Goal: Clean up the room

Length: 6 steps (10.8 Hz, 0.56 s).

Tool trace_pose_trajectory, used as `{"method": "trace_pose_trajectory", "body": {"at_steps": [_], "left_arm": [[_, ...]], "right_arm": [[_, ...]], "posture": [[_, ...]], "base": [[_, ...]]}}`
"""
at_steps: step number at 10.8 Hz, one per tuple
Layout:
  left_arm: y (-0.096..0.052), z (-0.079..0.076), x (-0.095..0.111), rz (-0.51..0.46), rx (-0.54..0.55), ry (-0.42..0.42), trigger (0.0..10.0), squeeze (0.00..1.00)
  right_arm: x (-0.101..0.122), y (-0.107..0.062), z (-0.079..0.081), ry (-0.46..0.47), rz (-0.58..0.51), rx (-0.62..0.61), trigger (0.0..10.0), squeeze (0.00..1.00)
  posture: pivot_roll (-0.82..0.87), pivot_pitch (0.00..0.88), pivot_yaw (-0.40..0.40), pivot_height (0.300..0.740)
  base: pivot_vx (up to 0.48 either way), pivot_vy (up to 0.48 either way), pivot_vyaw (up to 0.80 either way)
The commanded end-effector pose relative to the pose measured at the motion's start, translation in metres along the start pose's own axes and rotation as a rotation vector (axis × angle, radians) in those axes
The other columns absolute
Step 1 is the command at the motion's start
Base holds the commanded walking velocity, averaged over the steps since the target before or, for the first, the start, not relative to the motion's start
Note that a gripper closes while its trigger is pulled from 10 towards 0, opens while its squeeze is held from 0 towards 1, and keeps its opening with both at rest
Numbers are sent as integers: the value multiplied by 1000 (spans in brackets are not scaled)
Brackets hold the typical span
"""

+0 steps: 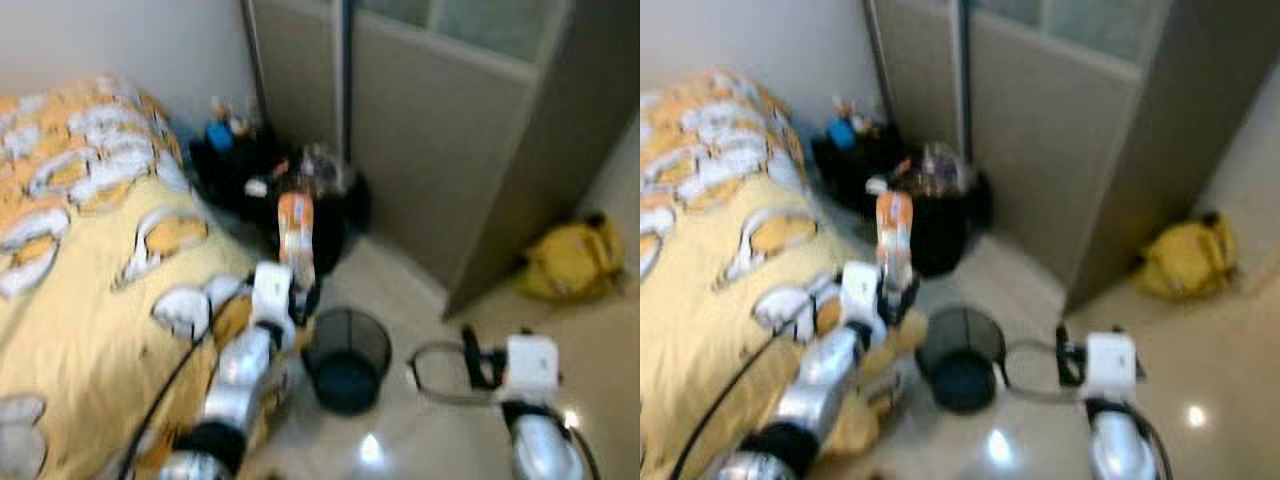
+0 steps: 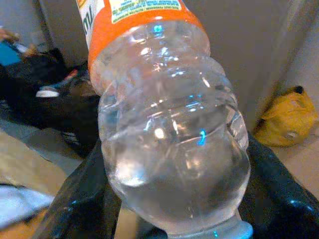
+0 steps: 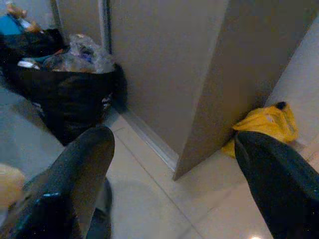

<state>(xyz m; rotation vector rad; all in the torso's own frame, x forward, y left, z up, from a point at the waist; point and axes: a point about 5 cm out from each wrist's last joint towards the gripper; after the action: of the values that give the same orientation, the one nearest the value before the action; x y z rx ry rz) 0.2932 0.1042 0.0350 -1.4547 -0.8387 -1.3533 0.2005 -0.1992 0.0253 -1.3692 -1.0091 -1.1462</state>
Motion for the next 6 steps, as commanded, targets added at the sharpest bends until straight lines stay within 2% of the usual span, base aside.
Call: {"method": "trace_pose_trajectory", "body": {"at_steps": [1, 2, 3, 4, 5, 6], "left_arm": [[4, 2, 7, -19, -5, 15, 10000, 0], [6, 2, 7, -11, -9, 18, 10000, 0], [8, -6, 5, 18, -80, 10, 10000, 0], [14, -14, -9, 157, -147, 92, 10000, 0], [20, -14, -20, 319, -182, 202, 10000, 0], [22, -14, -21, 350, -175, 251, 10000, 0]], "right_arm": [[-3, -4, -1, -7, 3, 1, 10000, 0], [-9, -7, -1, -11, 21, 5, 10000, 0], [-9, -10, 0, -10, 28, 7, 10000, 0], [-12, -13, 0, -10, 44, 17, 10000, 0], [-19, -23, 7, -33, 81, 70, 10000, 0], [-19, -29, 11, -39, 86, 94, 10000, 0]], "posture": [[-134, 0, 76, 740], [-137, 0, 76, 740], [-140, 0, 75, 740], [-136, 0, 69, 740], [-161, 0, 67, 740], [-178, 0, 76, 740]], "base": [[431, 0, 800], [428, 0, 406], [0, 0, 0], [0, 0, 0], [0, 0, 0], [0, 0, 0]]}}
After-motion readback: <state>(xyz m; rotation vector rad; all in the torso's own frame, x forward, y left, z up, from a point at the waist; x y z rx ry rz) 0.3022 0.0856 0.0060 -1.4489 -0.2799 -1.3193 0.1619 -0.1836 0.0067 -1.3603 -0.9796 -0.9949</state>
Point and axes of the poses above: a point about 5 cm out from each wrist's last joint towards the gripper, its own y axis pointing out of the wrist towards the gripper, its own x axis along the axis of the wrist's last joint, z = x × y, and after that the axes turned 7 degrees about y, right-handed
